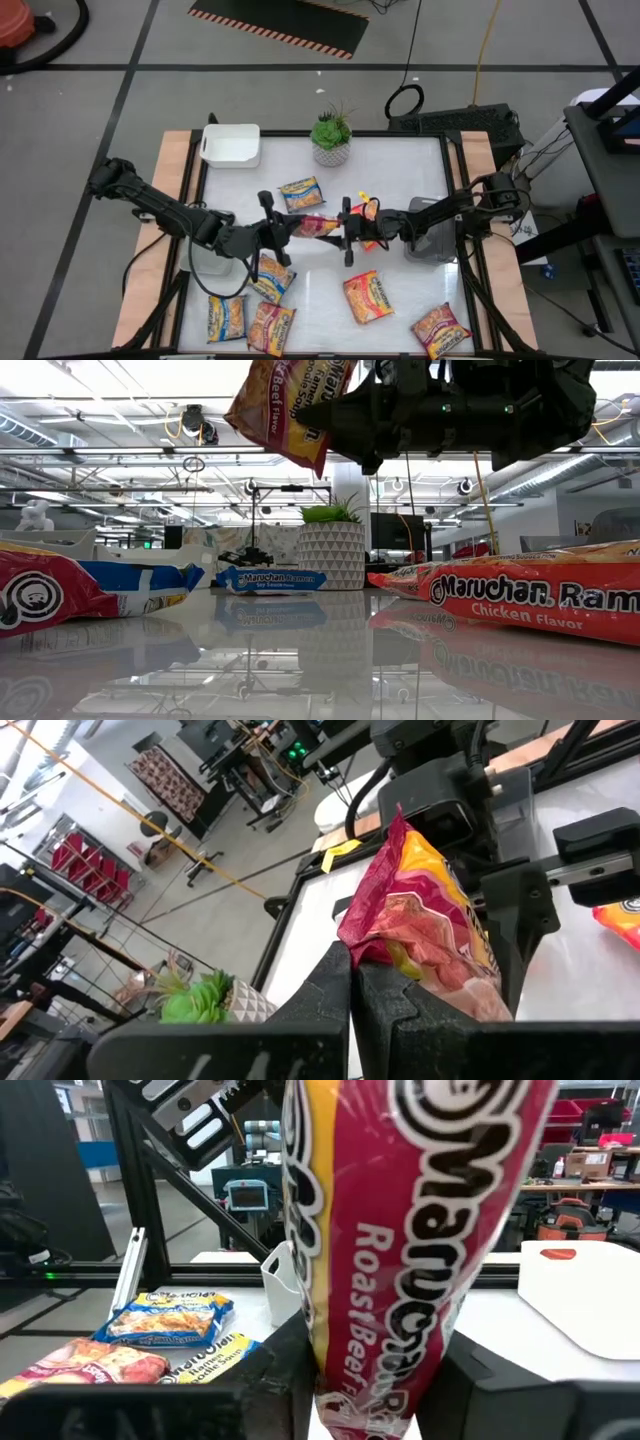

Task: Sort Maruchan noodles
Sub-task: Put the top red noodle pack into the white bin

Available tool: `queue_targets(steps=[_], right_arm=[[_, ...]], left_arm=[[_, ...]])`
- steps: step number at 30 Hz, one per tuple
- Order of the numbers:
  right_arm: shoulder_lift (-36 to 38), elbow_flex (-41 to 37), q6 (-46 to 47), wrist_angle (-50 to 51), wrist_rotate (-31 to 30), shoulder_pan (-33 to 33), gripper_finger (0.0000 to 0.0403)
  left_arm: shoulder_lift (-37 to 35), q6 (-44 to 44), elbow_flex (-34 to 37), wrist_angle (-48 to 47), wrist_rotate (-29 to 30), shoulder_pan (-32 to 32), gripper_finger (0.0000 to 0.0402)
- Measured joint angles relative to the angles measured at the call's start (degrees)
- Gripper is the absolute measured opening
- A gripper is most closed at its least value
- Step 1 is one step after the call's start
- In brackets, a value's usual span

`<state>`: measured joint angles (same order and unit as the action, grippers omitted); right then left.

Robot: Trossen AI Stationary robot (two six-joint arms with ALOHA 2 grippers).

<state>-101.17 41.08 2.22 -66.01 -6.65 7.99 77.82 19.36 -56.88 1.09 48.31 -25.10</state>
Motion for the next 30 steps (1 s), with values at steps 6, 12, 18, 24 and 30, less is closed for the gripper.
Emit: queue_targets(steps=[6,12,18,24,30], right_arm=[[2.0,0.0,-0.1,3.4,-0.6,0.0,0.0121],[7.4,0.0,-0.6,14.6,-0.9,0.0,0.0111],[13.7,0.0,2.0,27.5,-6.7,-0.1,0.0111],[17.7,2.3,7.0,42.6,-6.9,-0.1,0.0112],[16.8,11.4,12.3,59.2,-6.8,1.5,0.0114]], left_arm=[[-1.2,-7.7,0.0,-2.7,0.3,0.0,0.0056],[-5.3,-20.3,0.0,-11.5,-3.6,0.0,0.0183],[-10.3,-31.1,0.0,-16.3,-3.7,0.0,0.0250],[-11.0,-29.4,0.0,-15.5,-3.6,-0.3,0.0254],[-10.7,-17.7,0.0,-12.0,-3.3,-0.1,0.0255]])
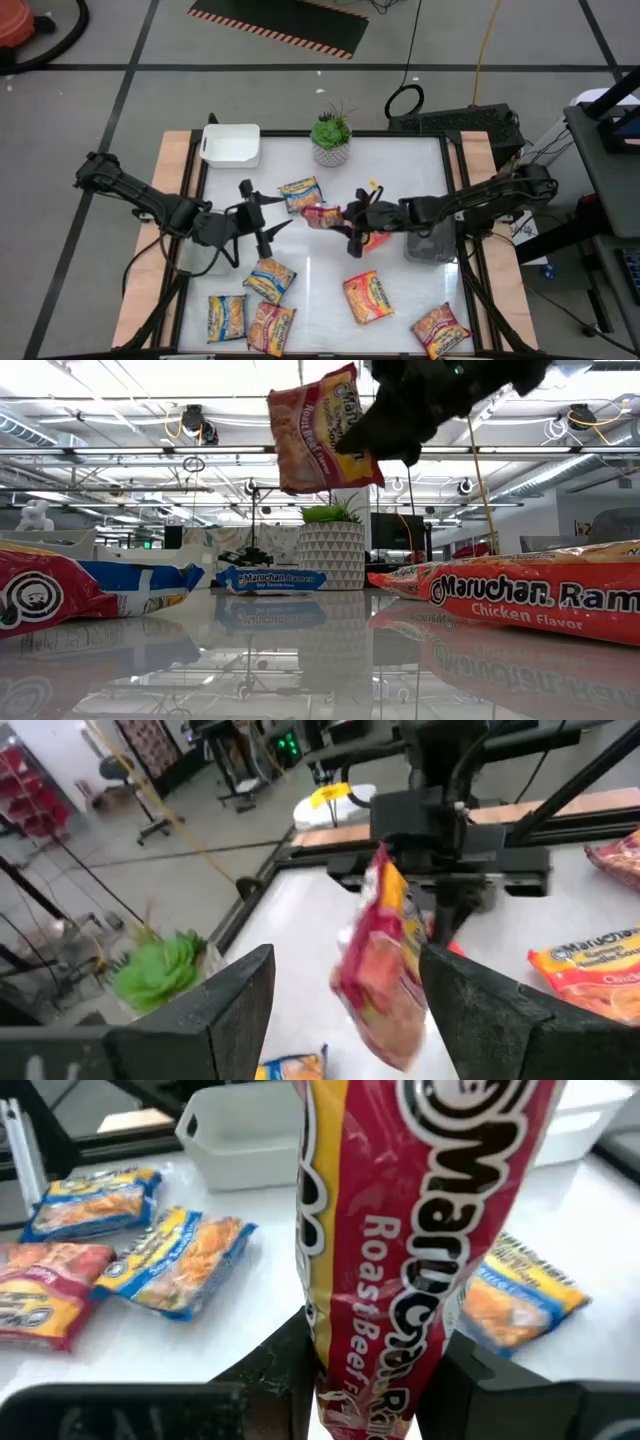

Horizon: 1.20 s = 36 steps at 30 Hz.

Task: Sort Maruchan noodles
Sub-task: Put the top red noodle pack into the white bin

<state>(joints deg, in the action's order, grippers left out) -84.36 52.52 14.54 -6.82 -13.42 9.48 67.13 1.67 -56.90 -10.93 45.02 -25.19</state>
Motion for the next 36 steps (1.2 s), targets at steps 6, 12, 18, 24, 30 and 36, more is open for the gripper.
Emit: queue_targets(steps=[6,12,18,24,30,36], right_arm=[[-0.5,4.7,4.9,6.3,0.2,1.8,0.0114],[-0.5,6.7,6.0,12.2,0.0,3.0,0.0114],[-0.5,7.1,8.8,17.4,0.2,3.7,0.0114],[-0.6,7.2,9.4,17.9,1.8,3.8,0.0114],[-0.8,7.2,8.8,18.5,1.7,3.7,0.0114],[-0.8,7.2,7.1,18.1,1.7,3.7,0.0114]], left_arm=[[0.0,-7.9,0.0,-0.3,-10.1,1.1,0.0255],[0.0,-10.7,0.0,-1.5,-21.2,2.8,0.0255],[0.8,-9.1,0.0,-1.4,-19.7,2.8,0.0255],[6.1,-7.3,0.0,-0.8,-19.6,3.7,0.0255],[8.3,-6.8,0.1,2.1,-20.3,7.4,0.0256],[10.5,-8.2,0.0,6.5,-30.2,10.7,0.0256]])
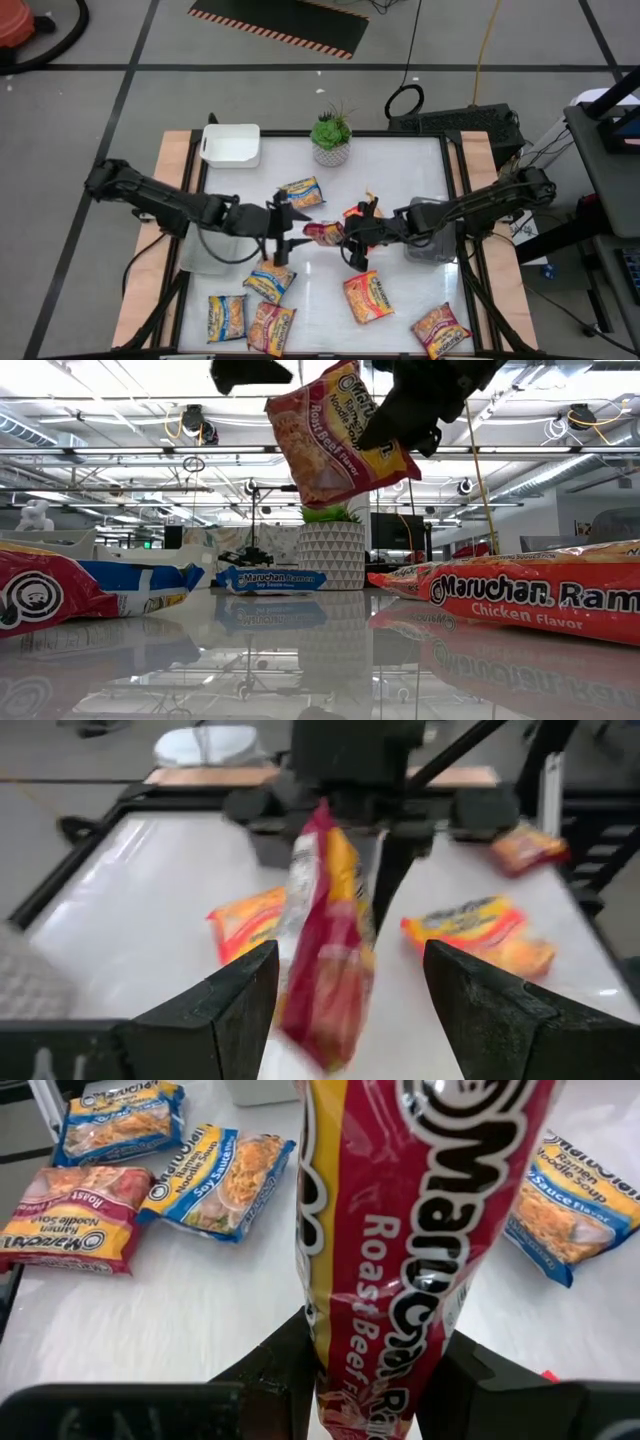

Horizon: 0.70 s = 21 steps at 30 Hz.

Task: Sort Maruchan noodles
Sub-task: Put the top red noodle pack into the white bin

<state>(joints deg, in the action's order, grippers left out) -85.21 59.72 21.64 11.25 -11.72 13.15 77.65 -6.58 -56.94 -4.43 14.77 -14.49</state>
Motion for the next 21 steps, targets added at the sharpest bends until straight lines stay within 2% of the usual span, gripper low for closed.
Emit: queue_targets(steps=[10,21], right_arm=[[0.0,0.0,0.1,0.2,0.0,0.1,0.0114],[-1.2,0.0,-0.7,0.3,-0.1,0.1,0.0114]], left_arm=[[6.2,1.9,0.1,5.9,-4.9,3.7,0.0256],[8.2,1.1,0.1,7.2,-5.7,6.6,0.0256]])
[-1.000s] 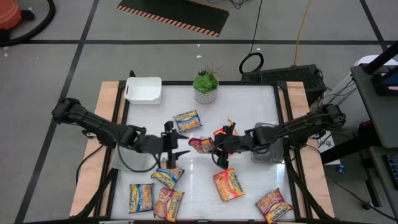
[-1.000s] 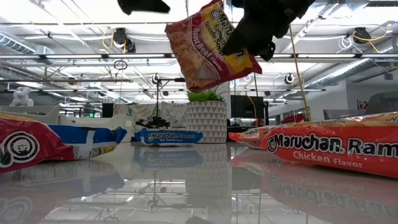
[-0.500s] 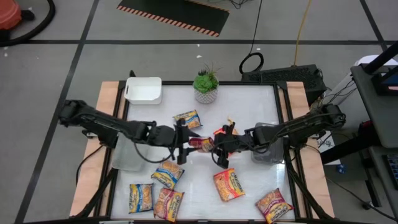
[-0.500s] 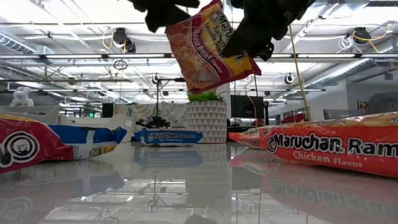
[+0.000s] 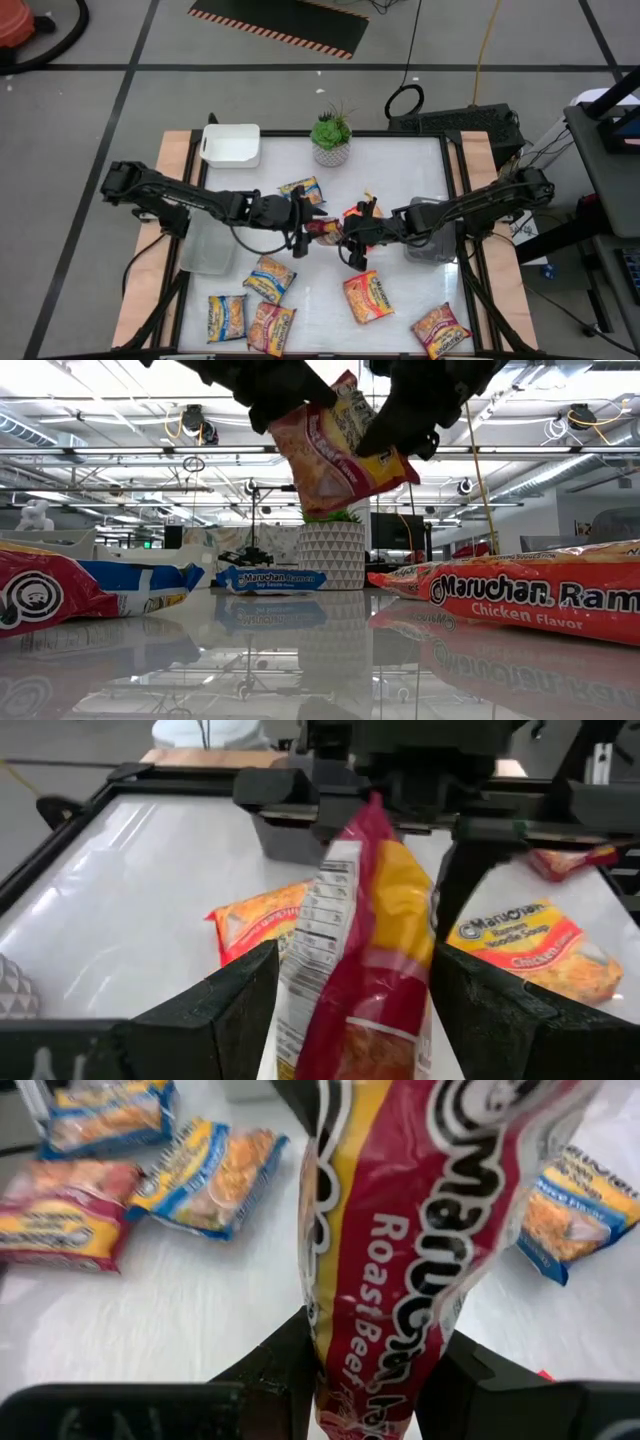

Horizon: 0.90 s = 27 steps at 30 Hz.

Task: Sort Maruchan noodles
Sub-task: Put the top red noodle pack into the white bin

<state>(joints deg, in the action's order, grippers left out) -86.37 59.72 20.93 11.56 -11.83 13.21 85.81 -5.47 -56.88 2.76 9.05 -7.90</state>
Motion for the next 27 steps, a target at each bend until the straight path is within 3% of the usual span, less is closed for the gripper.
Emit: queue_targets(steps=[7,18,24,27], right_arm=[[-1.6,0.0,-1.2,-1.1,1.7,-0.2,0.0114],[-1.5,0.0,-2.1,-1.9,1.5,-0.5,0.0114],[-1.5,0.0,-3.0,-2.1,1.6,-0.5,0.0114],[-1.5,0.0,-3.2,-2.1,1.6,-0.7,0.0114]], left_arm=[[0.7,-4.3,0.0,-0.9,-12.0,2.1,0.0256],[2.3,-2.7,0.1,-2.5,-10.1,2.9,0.0255],[2.4,-1.7,0.0,-2.4,-13.7,2.4,0.0252],[2.4,-1.7,0.0,-2.3,-14.0,2.0,0.0232]])
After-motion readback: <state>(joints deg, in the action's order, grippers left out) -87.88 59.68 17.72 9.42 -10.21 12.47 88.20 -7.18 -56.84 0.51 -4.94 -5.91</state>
